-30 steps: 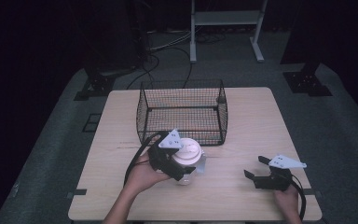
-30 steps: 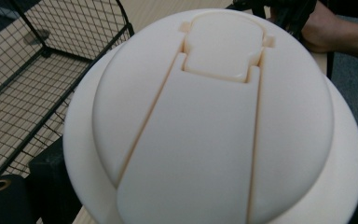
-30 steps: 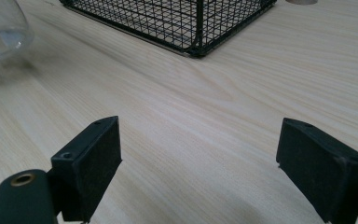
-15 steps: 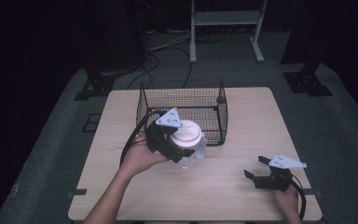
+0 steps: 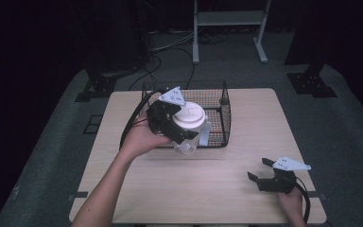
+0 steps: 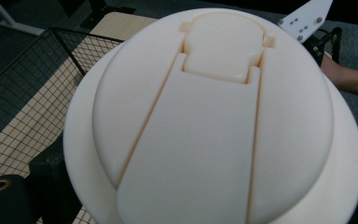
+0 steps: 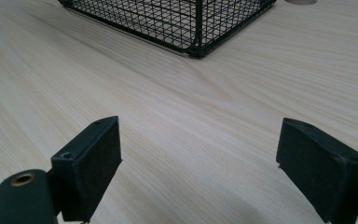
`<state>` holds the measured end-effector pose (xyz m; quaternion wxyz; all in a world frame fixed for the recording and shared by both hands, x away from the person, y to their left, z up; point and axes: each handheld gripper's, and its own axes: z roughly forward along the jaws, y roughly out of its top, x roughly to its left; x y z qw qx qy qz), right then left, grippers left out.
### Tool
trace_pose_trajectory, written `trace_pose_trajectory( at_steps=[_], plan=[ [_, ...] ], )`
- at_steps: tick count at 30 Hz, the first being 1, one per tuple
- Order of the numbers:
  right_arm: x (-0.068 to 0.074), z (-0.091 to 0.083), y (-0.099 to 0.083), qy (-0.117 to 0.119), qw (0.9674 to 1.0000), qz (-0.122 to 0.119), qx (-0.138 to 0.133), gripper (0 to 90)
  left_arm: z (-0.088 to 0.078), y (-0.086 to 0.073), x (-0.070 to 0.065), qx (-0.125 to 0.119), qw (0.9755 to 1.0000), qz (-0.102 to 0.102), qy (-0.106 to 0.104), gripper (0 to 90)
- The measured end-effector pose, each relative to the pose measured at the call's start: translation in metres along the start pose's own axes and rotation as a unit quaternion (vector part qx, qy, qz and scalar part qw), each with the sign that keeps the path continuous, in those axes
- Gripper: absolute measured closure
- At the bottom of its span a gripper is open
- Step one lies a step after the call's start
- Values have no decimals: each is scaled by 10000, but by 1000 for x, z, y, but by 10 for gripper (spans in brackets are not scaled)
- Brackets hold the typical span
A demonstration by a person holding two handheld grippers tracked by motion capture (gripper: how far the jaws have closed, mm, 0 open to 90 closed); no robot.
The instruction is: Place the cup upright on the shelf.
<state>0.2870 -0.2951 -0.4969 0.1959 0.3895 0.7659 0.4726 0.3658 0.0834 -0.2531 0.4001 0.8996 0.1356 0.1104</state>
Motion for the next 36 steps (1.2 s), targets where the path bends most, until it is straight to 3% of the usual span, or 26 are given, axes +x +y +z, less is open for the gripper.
trace_pose_trajectory(
  at_steps=[15,16,23,36],
  plan=[
    [0,0,0,-3,10000,1,-1,129,2,16,29,216,9993,-208,243,54],
    [0,0,0,-6,10000,13,-4,129,3,19,33,259,9989,-206,328,54],
    [0,0,0,-10,10000,26,-8,129,9,25,43,342,9984,-243,381,54],
    [-1,0,0,-14,10000,86,-28,129,21,35,69,401,9962,-508,581,54]
  ],
)
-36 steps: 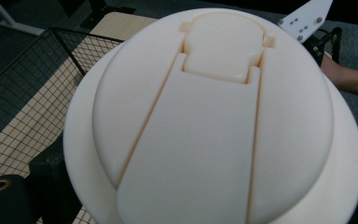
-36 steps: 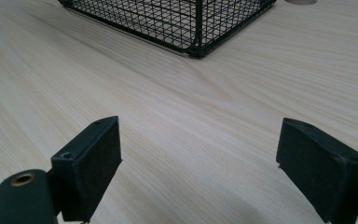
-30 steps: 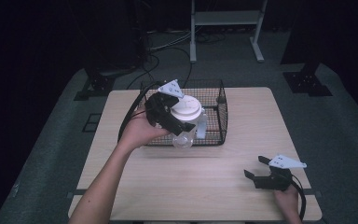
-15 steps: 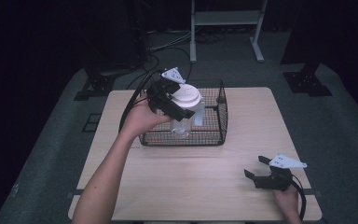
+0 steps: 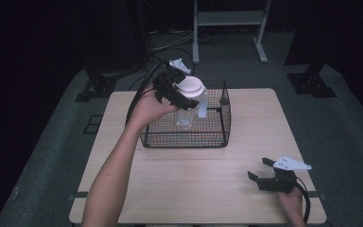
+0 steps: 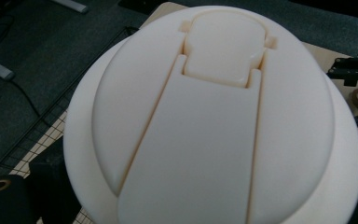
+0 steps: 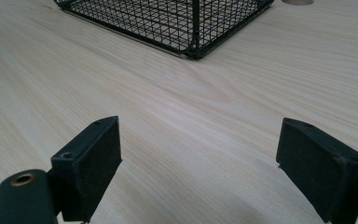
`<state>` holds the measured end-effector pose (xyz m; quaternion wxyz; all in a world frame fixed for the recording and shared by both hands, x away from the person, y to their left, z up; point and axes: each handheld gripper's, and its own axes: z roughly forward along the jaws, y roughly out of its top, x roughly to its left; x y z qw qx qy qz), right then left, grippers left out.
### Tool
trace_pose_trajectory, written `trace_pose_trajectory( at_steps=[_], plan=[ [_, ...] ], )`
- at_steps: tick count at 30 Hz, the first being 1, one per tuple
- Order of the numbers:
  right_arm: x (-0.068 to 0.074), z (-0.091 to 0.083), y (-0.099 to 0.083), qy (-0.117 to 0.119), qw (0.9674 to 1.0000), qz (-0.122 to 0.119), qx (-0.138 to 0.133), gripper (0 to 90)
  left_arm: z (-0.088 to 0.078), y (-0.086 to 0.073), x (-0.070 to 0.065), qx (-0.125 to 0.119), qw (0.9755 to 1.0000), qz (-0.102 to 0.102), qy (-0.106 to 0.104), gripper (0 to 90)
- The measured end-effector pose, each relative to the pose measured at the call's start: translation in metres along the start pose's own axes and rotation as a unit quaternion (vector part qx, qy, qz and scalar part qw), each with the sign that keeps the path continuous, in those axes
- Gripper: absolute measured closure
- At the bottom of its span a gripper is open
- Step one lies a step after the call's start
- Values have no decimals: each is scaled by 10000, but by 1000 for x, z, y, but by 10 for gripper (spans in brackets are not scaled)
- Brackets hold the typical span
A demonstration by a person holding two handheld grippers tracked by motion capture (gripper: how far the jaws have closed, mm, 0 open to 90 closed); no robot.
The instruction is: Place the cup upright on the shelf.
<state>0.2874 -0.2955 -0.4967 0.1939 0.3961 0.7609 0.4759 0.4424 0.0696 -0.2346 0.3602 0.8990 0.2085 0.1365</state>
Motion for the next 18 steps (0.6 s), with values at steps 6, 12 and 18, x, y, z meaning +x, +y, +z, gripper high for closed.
trace_pose_trajectory(
  at_steps=[6,12,18],
  plan=[
    [0,0,0,7,10000,-3,-3,129,10,5,13,59,9998,-194,72,54],
    [0,0,0,13,10000,4,4,129,25,5,24,209,9991,-325,178,54],
    [-1,0,0,14,10000,-7,-14,129,41,0,33,276,9985,-428,191,54]
  ],
)
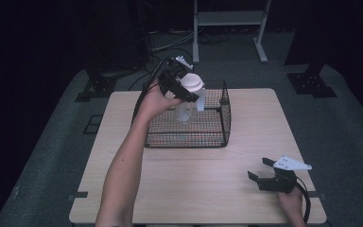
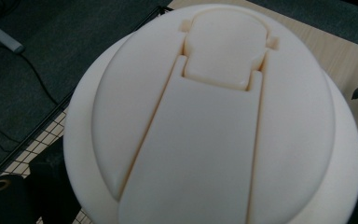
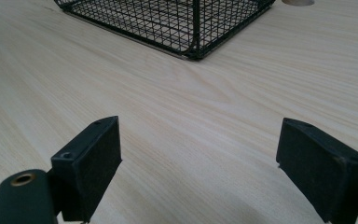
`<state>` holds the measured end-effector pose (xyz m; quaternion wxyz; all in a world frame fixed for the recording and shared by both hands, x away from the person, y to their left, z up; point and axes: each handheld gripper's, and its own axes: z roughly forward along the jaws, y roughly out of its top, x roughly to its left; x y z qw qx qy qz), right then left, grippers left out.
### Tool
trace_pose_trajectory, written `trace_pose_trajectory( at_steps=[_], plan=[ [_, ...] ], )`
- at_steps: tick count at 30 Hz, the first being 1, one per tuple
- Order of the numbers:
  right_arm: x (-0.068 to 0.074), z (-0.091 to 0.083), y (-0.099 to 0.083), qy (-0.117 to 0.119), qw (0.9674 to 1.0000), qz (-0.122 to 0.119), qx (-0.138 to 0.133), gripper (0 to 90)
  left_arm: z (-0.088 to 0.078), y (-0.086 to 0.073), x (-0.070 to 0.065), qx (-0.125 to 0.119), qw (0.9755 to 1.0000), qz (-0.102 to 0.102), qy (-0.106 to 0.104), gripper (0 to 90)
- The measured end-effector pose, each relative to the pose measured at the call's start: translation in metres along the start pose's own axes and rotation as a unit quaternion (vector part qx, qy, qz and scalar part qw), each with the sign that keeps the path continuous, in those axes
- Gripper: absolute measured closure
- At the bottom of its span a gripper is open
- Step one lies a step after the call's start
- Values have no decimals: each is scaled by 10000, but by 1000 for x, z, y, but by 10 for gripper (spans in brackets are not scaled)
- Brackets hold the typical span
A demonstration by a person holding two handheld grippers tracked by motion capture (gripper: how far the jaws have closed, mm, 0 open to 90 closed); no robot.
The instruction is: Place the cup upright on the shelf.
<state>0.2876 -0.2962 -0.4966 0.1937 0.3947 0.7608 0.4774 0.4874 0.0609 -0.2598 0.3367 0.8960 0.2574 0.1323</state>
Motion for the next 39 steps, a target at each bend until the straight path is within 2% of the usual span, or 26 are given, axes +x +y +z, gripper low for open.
trace_pose_trajectory(
  at_steps=[3,13,20,29,36,38,39],
  plan=[
    [0,0,0,8,10000,5,1,129,10,-3,3,41,10000,-60,2,54],
    [0,0,0,13,10000,0,-26,129,30,-16,11,123,9996,-270,-9,53],
    [0,0,0,19,10000,16,-21,129,49,-28,16,266,9988,-406,-32,53],
    [-1,0,0,23,10000,11,-36,129,67,-35,13,152,9986,-493,-130,53],
    [-1,0,0,21,10000,18,-34,129,81,-45,13,186,9981,-581,-87,53],
    [-1,-1,0,26,10000,29,-34,129,85,-50,14,289,9977,-608,-112,53],
    [-1,0,0,27,10000,25,-33,129,84,-54,14,116,9978,-652,-86,53]
  ],
)
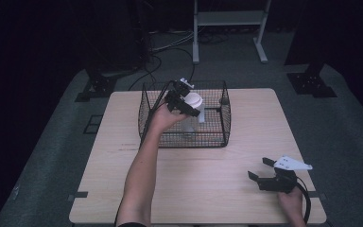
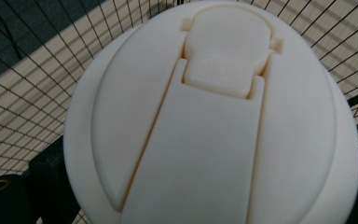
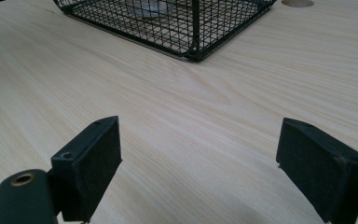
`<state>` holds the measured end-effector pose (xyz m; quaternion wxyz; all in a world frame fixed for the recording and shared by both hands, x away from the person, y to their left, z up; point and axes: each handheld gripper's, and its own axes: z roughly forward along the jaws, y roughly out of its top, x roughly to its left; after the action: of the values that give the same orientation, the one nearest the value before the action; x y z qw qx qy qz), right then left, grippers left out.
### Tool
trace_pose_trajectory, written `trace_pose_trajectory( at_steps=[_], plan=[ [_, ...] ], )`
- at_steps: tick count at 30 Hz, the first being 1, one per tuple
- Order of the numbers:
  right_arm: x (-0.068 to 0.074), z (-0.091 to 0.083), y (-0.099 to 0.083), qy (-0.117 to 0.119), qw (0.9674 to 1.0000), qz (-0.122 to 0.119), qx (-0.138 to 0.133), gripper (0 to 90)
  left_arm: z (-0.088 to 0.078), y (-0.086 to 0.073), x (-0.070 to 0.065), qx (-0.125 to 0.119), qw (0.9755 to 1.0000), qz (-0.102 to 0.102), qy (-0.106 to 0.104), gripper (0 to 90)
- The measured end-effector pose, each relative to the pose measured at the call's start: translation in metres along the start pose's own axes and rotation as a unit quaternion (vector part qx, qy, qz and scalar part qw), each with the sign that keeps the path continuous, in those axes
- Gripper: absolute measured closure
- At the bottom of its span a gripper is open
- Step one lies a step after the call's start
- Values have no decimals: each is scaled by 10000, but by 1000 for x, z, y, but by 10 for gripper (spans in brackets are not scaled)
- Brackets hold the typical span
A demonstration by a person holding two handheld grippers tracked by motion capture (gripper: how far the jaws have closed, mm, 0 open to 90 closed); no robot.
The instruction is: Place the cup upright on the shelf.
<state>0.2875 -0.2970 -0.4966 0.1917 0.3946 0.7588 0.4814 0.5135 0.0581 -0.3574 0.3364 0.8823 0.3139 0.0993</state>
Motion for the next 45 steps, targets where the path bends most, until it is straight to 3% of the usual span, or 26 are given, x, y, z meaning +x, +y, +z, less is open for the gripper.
trace_pose_trajectory(
  at_steps=[16,32,45],
  plan=[
    [0,0,0,-5,10000,9,-5,129,0,-4,-6,63,9997,214,112,51],
    [0,0,0,-9,10000,9,-4,129,-1,-6,-7,-1,9996,265,116,47],
    [0,0,0,-11,10000,8,-2,129,-9,-8,-6,-196,9995,246,98,0]
  ],
)
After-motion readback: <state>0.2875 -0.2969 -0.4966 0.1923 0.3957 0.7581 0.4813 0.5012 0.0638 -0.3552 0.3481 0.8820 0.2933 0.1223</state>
